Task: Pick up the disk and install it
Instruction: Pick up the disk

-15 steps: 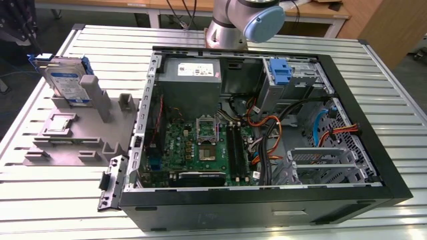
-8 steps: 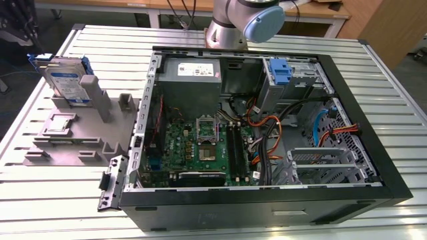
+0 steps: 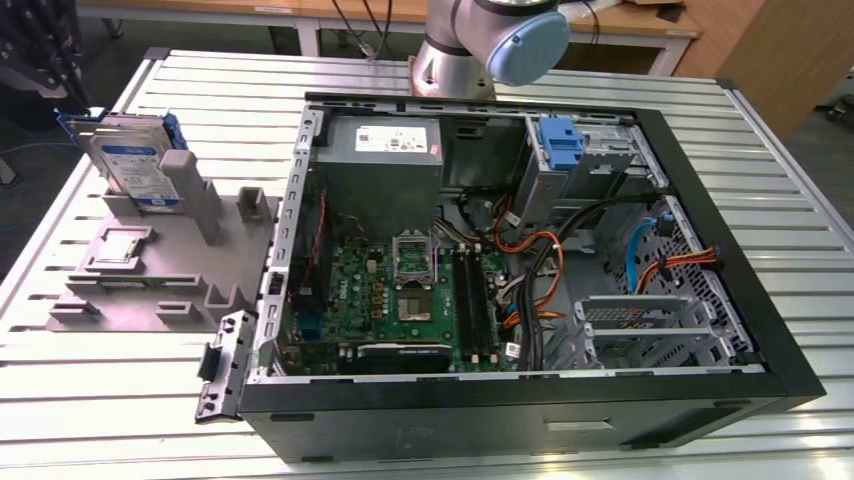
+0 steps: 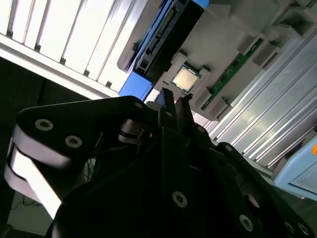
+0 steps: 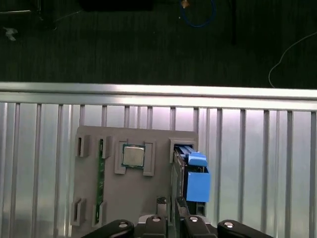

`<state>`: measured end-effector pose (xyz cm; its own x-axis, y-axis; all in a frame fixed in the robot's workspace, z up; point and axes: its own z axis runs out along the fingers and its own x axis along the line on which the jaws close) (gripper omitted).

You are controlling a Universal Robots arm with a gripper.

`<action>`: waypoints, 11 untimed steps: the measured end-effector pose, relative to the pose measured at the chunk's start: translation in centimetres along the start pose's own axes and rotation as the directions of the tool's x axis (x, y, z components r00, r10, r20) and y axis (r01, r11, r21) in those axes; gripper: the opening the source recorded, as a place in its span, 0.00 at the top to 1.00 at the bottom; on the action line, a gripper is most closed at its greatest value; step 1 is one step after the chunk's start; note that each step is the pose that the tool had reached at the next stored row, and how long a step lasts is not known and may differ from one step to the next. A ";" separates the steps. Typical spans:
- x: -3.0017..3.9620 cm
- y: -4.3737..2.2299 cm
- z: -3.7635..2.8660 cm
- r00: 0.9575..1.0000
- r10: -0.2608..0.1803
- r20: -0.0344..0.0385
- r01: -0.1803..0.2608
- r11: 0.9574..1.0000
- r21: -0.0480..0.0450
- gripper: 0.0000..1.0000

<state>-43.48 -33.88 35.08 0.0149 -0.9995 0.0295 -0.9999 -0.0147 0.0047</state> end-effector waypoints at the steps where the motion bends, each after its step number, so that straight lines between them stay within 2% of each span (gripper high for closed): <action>1: 0.00 0.04 0.03 1.000 0.005 0.004 -0.005 1.000 0.000 0.77; 2: -0.01 0.08 0.07 1.000 0.011 0.010 -0.011 1.000 0.001 0.77; 3: -0.01 0.15 0.09 1.000 0.014 0.019 -0.014 1.000 0.002 0.71; 5: -0.01 0.37 0.12 0.999 0.019 0.042 -0.019 1.000 0.003 0.59; 6: -0.02 0.49 0.15 0.999 0.020 0.050 -0.021 1.000 0.003 0.59; 7: -0.02 0.58 0.22 0.998 0.023 0.053 -0.023 1.000 0.003 0.53; 8: -0.03 0.63 0.37 0.998 0.026 0.053 -0.026 1.000 0.003 0.53; 9: -0.03 0.67 0.54 0.998 0.030 0.053 -0.030 1.000 0.003 0.47; 11: -0.04 0.67 0.89 0.998 0.037 0.053 -0.038 0.999 0.002 0.47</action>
<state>-44.16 -33.88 34.19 -0.0227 -0.9995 -0.0234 -0.9997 0.0227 0.0013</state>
